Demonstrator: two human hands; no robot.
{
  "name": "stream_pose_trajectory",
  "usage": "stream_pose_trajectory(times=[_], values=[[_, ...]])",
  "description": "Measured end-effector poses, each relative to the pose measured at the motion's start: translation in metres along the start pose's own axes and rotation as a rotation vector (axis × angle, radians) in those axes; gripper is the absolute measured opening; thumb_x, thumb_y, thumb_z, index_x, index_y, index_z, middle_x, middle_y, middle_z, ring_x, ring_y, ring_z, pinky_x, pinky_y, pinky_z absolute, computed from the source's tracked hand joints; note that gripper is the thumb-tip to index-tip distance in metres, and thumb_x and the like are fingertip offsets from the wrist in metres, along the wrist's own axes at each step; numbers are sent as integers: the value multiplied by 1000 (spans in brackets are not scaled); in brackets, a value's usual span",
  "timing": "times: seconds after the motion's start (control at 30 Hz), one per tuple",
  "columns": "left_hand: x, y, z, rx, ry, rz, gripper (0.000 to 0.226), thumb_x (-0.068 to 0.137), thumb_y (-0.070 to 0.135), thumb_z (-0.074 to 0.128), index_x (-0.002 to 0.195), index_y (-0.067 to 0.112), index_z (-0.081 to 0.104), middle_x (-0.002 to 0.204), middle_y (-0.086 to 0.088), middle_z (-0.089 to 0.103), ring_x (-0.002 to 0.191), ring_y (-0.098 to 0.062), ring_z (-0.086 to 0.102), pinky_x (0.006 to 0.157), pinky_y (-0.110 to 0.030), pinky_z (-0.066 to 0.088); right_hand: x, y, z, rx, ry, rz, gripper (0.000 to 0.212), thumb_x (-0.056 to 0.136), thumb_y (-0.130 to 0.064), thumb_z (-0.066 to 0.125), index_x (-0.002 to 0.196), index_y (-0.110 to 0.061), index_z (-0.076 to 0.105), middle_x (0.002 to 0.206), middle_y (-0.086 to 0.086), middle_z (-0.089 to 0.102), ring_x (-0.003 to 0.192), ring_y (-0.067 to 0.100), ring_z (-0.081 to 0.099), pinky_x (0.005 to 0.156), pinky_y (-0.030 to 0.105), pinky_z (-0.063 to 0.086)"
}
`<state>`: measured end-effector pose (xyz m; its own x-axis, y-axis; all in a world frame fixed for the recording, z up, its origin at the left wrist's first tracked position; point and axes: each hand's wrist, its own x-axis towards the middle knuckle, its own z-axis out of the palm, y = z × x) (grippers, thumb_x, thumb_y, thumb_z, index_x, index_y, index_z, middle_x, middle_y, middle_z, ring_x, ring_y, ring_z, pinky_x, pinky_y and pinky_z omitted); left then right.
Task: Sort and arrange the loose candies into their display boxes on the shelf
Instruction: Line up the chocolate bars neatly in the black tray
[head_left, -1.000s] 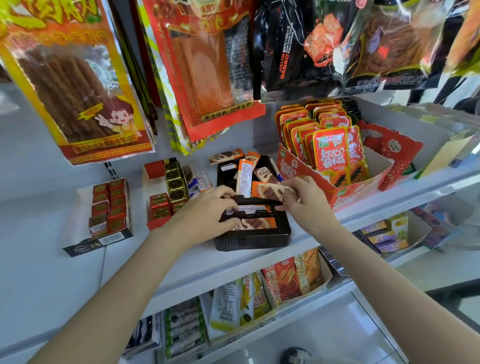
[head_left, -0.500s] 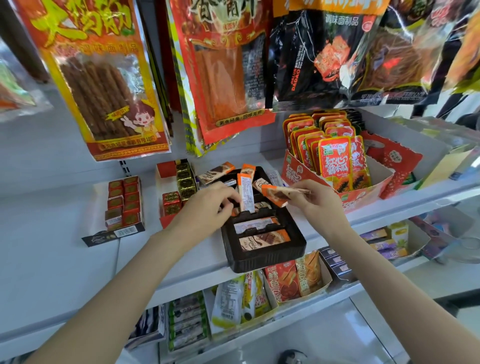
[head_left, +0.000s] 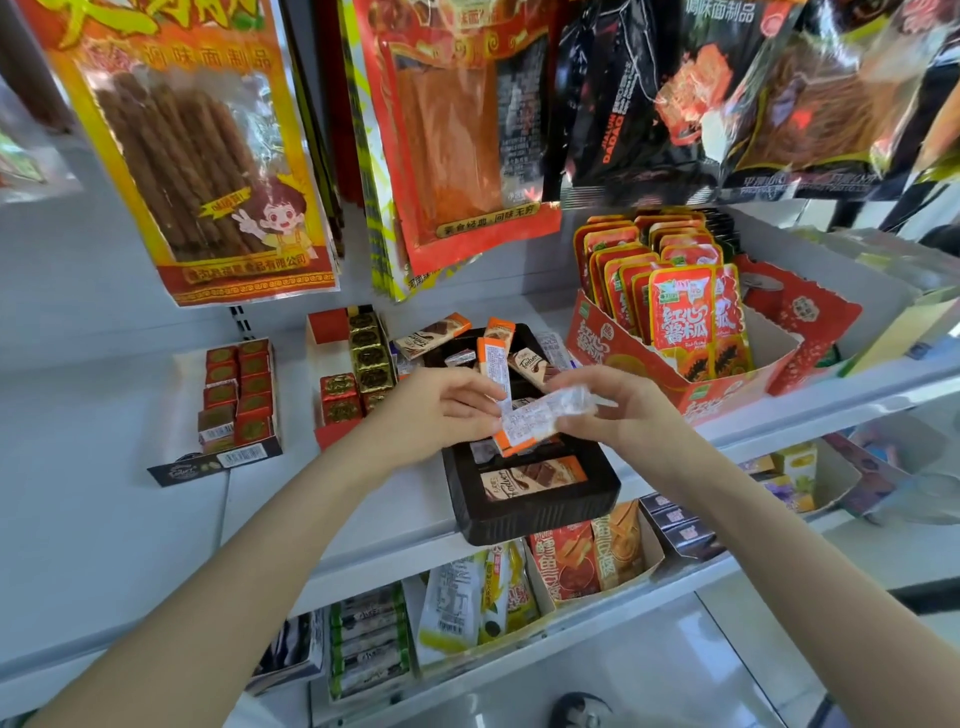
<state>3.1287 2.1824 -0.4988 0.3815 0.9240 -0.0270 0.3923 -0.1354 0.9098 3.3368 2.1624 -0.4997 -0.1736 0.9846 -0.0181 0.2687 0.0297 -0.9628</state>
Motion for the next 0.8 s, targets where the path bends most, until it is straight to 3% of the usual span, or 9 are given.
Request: stream_pose_trajectory(times=[0.1, 0.2, 0.27, 0.37, 0.47, 0.57, 0.63, 0.8], values=[[-5, 0, 2, -54, -32, -3, 21, 76, 6, 70, 94, 17, 66, 90, 2, 69, 82, -1, 65, 74, -9, 51, 1, -1, 1, 154, 23, -51, 38, 81, 3, 62, 113, -18, 54, 103, -4, 65, 90, 10, 67, 79, 26, 55], [-8, 0, 8, 83, 72, 96, 21, 73, 4, 73, 78, 22, 62, 78, 8, 66, 71, 2, 63, 70, -13, 52, 4, -9, 8, 254, 17, -106, 29, 82, 5, 59, 104, -13, 58, 90, -2, 67, 84, 7, 64, 76, 21, 51], [-8, 0, 11, 207, 188, 162, 26, 73, 3, 71, 72, 24, 57, 74, 10, 62, 67, 0, 59, 65, -15, 51, 5, -16, 14, 177, 21, -158, 21, 83, 3, 59, 96, -12, 61, 85, -4, 66, 81, 5, 62, 73, 18, 49], [-8, 3, 15, 108, 157, 168, 22, 75, 5, 71, 75, 22, 58, 77, 6, 64, 67, 1, 61, 65, -11, 51, 5, -22, 21, 143, 23, -188, 17, 84, -8, 61, 100, -12, 64, 92, -1, 69, 83, 11, 63, 70, 23, 49], [-9, 5, 17, 16, 166, 132, 14, 79, 9, 68, 77, 21, 63, 80, 2, 69, 75, -9, 67, 75, -22, 55, 4, -23, 23, -156, 50, -316, 15, 88, -16, 58, 101, -14, 67, 94, 4, 72, 87, 17, 66, 76, 27, 51], [-12, -6, 7, 359, 245, 104, 9, 84, 13, 62, 89, 17, 68, 94, 0, 66, 88, -11, 61, 82, -27, 52, 7, -9, 17, -680, 152, -439, 15, 93, -26, 50, 101, -17, 58, 80, 1, 68, 77, 23, 60, 63, 37, 48], [-16, -16, 1, 521, 176, 95, 16, 85, 19, 62, 100, 19, 68, 106, 1, 60, 99, -12, 55, 89, -33, 48, 8, 0, 11, -893, 87, -423, 22, 94, -32, 46, 112, -26, 56, 81, -4, 59, 81, 25, 51, 66, 39, 45], [-24, -23, 1, 580, 65, 81, 25, 86, 28, 59, 111, 25, 63, 123, 5, 47, 115, -11, 45, 99, -32, 40, -1, 5, 9, -936, -203, -376, 37, 91, -30, 52, 127, -33, 50, 97, -9, 43, 90, 6, 25, 80, 18, 23]])
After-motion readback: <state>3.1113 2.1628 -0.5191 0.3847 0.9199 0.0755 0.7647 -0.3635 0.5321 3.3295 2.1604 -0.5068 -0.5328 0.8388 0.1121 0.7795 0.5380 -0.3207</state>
